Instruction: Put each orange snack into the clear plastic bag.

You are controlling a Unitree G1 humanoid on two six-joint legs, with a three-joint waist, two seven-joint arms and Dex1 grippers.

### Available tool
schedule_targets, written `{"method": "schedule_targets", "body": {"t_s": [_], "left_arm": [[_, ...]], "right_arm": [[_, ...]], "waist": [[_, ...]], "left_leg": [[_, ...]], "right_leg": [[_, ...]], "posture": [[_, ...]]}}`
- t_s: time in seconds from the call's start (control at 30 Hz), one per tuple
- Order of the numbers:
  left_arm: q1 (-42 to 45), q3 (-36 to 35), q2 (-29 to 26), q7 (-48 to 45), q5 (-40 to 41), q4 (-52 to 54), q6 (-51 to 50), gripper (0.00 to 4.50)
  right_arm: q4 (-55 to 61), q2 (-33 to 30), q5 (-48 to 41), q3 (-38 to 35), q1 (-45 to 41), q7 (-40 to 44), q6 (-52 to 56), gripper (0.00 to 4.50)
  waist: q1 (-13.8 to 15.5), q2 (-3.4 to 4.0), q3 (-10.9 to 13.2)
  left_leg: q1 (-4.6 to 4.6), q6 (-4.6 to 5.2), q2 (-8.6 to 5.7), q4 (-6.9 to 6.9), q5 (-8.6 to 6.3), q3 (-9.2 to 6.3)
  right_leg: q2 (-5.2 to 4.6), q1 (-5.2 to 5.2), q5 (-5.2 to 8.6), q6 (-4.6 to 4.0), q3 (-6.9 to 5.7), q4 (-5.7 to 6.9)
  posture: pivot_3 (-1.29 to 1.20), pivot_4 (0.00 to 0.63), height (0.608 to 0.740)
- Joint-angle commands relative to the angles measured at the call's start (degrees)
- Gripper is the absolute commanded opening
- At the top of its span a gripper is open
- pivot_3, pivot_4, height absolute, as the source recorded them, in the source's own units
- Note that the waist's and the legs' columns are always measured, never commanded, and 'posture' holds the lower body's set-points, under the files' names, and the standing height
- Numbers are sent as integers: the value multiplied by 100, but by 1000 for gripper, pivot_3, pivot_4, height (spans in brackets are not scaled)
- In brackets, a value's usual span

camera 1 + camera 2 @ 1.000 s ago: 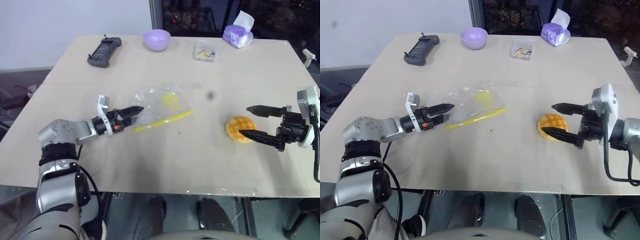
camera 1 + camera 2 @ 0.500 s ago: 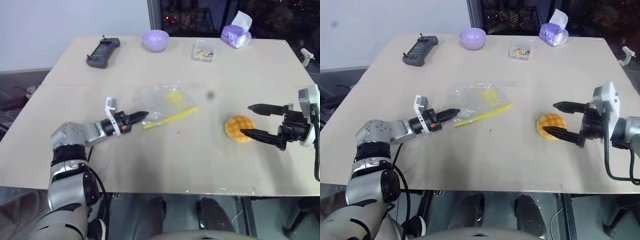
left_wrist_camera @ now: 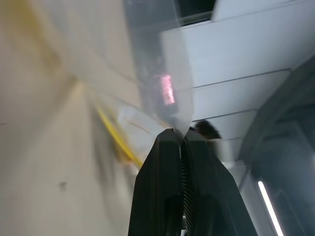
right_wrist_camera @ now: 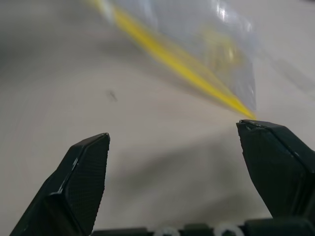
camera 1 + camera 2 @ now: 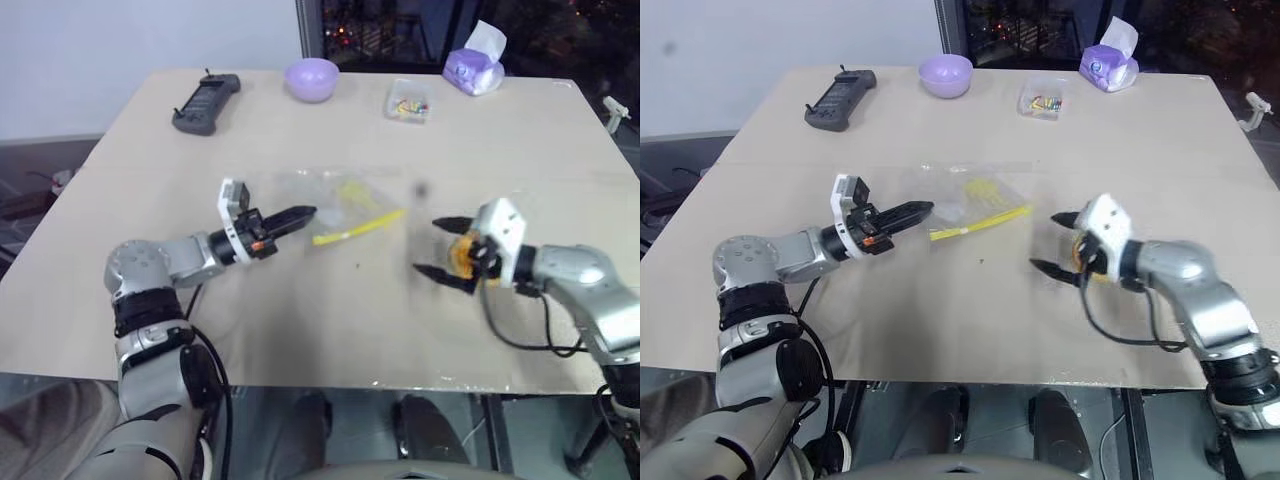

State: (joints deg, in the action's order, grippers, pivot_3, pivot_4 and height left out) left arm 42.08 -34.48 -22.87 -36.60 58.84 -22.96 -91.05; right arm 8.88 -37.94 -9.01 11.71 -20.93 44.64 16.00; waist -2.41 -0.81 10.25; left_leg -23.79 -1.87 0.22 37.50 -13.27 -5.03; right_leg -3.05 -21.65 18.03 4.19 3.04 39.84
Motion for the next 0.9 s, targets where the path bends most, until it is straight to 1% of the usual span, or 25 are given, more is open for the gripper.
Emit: {"method": "schedule_targets", "body": {"t_s": [0.03, 0.1, 0.27, 0.37, 0.5, 0.57, 0.63, 0.67, 0.7, 0.73, 0.8, 0.83, 0.87, 0.9], "left_arm": [[122, -115, 38, 219, 542, 288, -145, 147], [92, -43, 94, 377, 839, 386, -145, 147], [-116, 53, 173, 775, 1400, 518, -145, 147], [-183, 29, 181, 978, 1594, 525, -145, 147], [-203, -30, 152, 1187, 1763, 512, -145, 147], [-240, -58, 98, 1235, 1826, 549, -135, 0], [-423, -7, 74, 1116, 1846, 961, 57, 0], [-559, 67, 49, 993, 1842, 1270, 170, 0], [-681, 153, 10, 905, 1815, 1514, 256, 0], [-809, 266, -44, 844, 1710, 1718, 371, 0], [-1057, 557, -200, 693, 1392, 2071, 673, 0], [-1163, 661, -256, 584, 1303, 2199, 804, 0], [-1251, 721, -305, 462, 1268, 2277, 917, 0], [-1312, 755, -348, 371, 1274, 2305, 986, 0]], "right_arm": [[-502, 404, 576, 211, -334, -362, -836, 4500], [-1166, 812, 980, 368, -775, -699, -1331, 4500], [-2500, 1441, 1387, 340, -1484, -1174, -2159, 4500], [-3052, 1669, 1423, 330, -1747, -1186, -2500, 4500], [-3657, 1821, 1418, 282, -1952, -1108, -2889, 4500], [-3896, 1833, 1419, 240, -2034, -1106, -3085, 3983], [-4051, 1851, 1387, 198, -2104, -1101, -3219, 3449], [-4109, 1876, 1327, 152, -2129, -1093, -3249, 2873], [-4165, 1901, 1277, 105, -2149, -1097, -3274, 2554], [-4230, 1913, 1242, 54, -2163, -1103, -3302, 2087], [-4348, 1919, 1226, -7, -2184, -1106, -3362, 1459], [-4390, 1922, 1230, -25, -2193, -1103, -3391, 1001], [-4419, 1932, 1236, -39, -2204, -1095, -3415, 652], [-4435, 1942, 1237, -55, -2214, -1084, -3431, 87]], "waist": [[-2, 0, 0], [-28, -1, 1], [-27, -3, 1], [-17, -3, 1], [-18, -3, 1], [-22, -3, 1], [-42, -3, 1], [-58, -3, 1], [-90, -3, 1], [-105, -3, 1], [-125, -3, 1], [-132, -3, 0], [-136, -3, 0], [-138, -3, 0]], "left_leg": [[2, -1, 1, 0, 0, -1], [1, -1, 2, -1, 1, -1], [6, -4, 6, -4, 2, -2], [5, -4, 4, -4, 2, -1], [5, -5, 3, -4, 2, -1], [6, -5, 3, -4, 2, -1], [6, -5, 3, -4, 2, 0], [5, -5, 4, -4, 2, 0], [6, -5, 4, -5, 2, 0], [5, -5, 4, -6, 2, 0], [6, -6, 5, -6, 3, 1], [7, -6, 5, -7, 3, 3], [8, -6, 5, -7, 3, 3], [9, -6, 5, -8, 3, 5]], "right_leg": [[1, 0, 0, 0, 0, 2], [1, -1, 0, 0, 0, 2], [2, 0, -1, -1, 2, 0], [-1, -1, -1, -1, 5, -1], [0, 0, -1, -1, 2, 0], [0, 0, -1, -1, 3, 0], [0, 0, -1, -1, 3, 0], [0, -1, -1, -1, 5, -1], [0, -1, -1, -1, 7, -1], [0, -1, -1, -1, 7, -2], [0, 0, -1, -1, 7, -1], [0, 1, -1, -1, 7, 0], [1, 1, -1, -1, 6, 0], [1, 1, -1, -1, 9, 1]], "posture": [[0, 150, 740], [0, 150, 740], [0, 150, 740], [0, 150, 740], [0, 150, 740], [0, 150, 740], [0, 150, 740], [0, 150, 740], [0, 150, 740], [0, 150, 740], [0, 150, 740], [0, 150, 740], [0, 150, 740], [0, 150, 740]]}}
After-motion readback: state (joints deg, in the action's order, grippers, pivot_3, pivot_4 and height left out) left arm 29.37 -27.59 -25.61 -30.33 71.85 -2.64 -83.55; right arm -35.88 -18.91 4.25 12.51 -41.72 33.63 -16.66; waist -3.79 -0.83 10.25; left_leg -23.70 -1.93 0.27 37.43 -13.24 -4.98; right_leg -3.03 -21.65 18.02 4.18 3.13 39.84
